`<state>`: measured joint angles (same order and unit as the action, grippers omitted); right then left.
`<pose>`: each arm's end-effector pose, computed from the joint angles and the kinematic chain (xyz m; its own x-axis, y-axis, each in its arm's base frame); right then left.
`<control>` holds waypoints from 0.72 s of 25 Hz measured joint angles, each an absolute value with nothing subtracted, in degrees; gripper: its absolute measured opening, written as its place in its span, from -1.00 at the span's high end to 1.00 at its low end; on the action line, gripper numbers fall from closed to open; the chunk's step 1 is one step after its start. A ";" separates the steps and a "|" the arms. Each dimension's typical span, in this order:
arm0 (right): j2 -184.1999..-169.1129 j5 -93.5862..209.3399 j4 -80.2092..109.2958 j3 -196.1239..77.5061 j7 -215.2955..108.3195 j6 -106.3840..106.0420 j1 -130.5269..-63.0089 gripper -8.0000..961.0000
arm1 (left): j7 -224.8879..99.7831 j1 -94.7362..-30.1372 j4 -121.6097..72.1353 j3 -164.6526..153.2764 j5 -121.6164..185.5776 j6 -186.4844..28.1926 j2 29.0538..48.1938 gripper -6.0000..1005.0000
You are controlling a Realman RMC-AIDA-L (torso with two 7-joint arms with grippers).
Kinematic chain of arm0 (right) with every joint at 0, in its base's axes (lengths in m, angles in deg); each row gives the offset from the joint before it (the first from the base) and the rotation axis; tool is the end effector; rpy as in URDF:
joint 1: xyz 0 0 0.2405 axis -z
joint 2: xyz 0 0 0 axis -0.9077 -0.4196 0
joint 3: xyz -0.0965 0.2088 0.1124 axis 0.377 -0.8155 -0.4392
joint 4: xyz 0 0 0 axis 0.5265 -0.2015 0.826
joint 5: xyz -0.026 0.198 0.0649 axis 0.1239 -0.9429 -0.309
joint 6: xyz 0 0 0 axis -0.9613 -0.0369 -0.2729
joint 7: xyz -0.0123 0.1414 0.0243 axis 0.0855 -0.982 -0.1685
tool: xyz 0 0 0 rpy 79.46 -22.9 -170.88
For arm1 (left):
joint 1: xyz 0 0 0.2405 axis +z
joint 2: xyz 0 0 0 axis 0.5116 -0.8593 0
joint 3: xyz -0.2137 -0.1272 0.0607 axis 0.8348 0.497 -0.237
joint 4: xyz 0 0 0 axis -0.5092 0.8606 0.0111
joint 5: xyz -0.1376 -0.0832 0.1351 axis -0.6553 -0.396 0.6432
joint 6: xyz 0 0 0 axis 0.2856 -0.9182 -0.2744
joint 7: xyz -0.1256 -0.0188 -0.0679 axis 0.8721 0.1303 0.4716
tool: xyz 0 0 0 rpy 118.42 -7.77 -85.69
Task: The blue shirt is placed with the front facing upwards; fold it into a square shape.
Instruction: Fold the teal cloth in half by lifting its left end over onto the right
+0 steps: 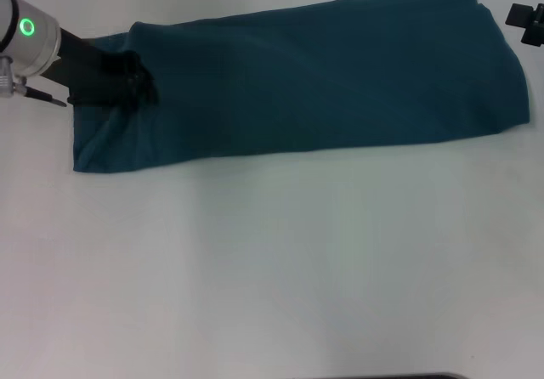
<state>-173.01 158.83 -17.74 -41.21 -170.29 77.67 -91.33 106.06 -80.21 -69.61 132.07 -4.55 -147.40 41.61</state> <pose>0.3363 0.3333 0.1005 0.1660 -0.7135 -0.6807 -0.9562 -0.2852 0.0658 -0.2297 0.4147 0.0038 0.0760 0.9671 0.2427 0.9458 0.0072 -0.3247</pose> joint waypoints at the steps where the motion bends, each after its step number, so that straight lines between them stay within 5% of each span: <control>1: -173.01 158.83 -17.74 -41.18 -170.29 77.63 -91.32 -0.75 | 106.11 -80.25 -69.75 131.84 -4.55 -147.43 41.63 0.15; 9: -173.01 158.83 -17.74 -41.28 -170.30 77.48 -91.29 -0.75 | 105.88 -79.69 -71.23 132.17 -4.70 -147.67 41.66 0.73; 15: -173.01 158.82 -17.74 -41.42 -170.30 77.49 -91.29 -0.75 | 104.99 -77.83 -75.60 131.85 -5.13 -149.66 41.69 0.83; 18: -173.01 158.80 -17.74 -41.40 -170.29 77.55 -91.30 -0.75 | 105.06 -77.40 -76.62 131.80 -4.78 -150.26 41.54 0.60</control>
<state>-173.01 158.80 -17.74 -41.40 -170.29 77.55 -91.30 105.06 -77.40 -76.62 131.80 -4.78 -150.26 41.54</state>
